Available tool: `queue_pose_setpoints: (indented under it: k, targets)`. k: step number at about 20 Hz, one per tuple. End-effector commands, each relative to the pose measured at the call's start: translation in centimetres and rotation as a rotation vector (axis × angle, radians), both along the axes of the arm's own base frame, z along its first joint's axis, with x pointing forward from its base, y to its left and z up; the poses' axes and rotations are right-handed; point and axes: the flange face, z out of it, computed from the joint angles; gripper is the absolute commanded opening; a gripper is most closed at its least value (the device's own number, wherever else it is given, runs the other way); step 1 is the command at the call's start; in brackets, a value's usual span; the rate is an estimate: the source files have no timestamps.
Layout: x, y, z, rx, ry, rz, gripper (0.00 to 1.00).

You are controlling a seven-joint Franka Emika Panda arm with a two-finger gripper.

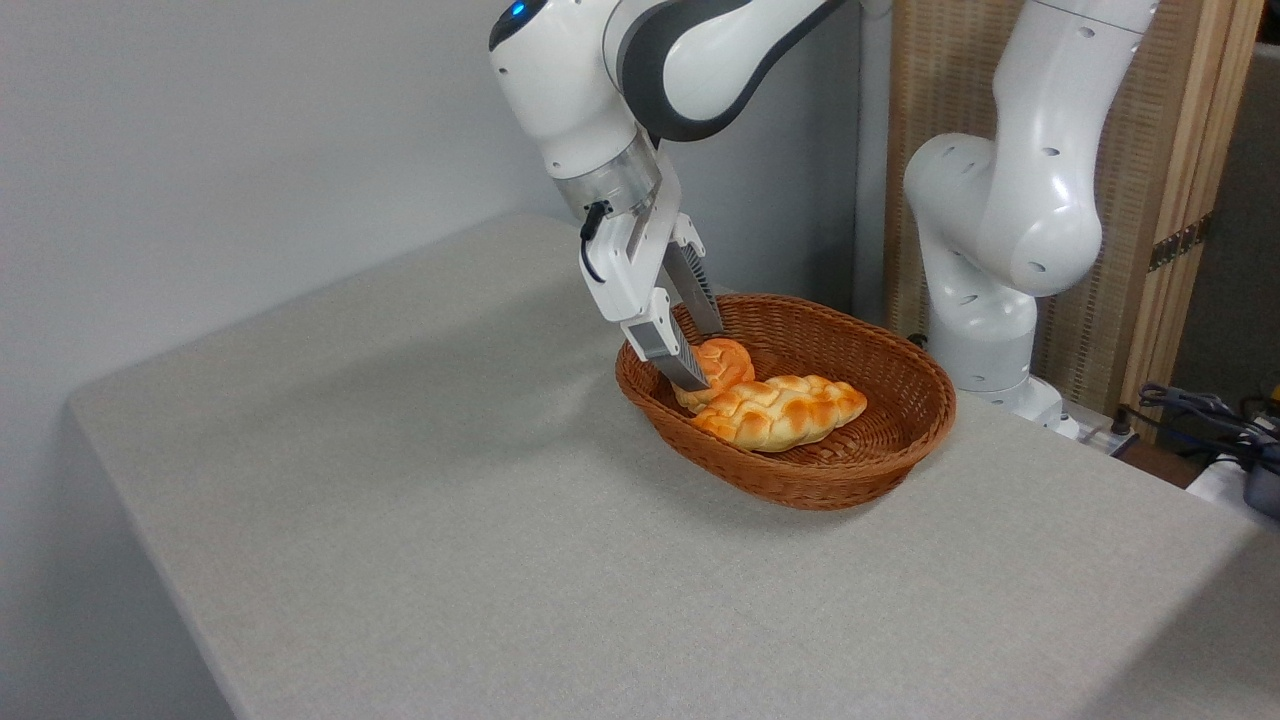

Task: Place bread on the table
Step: 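Close the gripper on the round bread roll in the basket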

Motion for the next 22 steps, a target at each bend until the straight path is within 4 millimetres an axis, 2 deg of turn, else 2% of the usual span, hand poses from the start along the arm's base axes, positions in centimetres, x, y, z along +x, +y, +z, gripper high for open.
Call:
queue_pose_setpoints:
  k: [1,4,7,8,9,10,22]
  targets:
    - [0.55,0.18,-0.97,0.022,-0.011,-0.062,1.0]
    - [0.58,0.18,-1.09,0.025,-0.009,-0.063,0.98]
    - [0.62,0.17,-1.03,0.024,-0.01,-0.063,0.71]
    - [0.61,0.15,-1.03,0.023,-0.009,-0.062,0.58]
    - [0.61,0.15,-1.03,0.023,-0.009,-0.062,0.52]
    - [0.61,0.15,-1.03,0.023,-0.009,-0.062,0.5]
    - [0.63,0.15,-0.97,0.023,-0.009,-0.062,0.5]
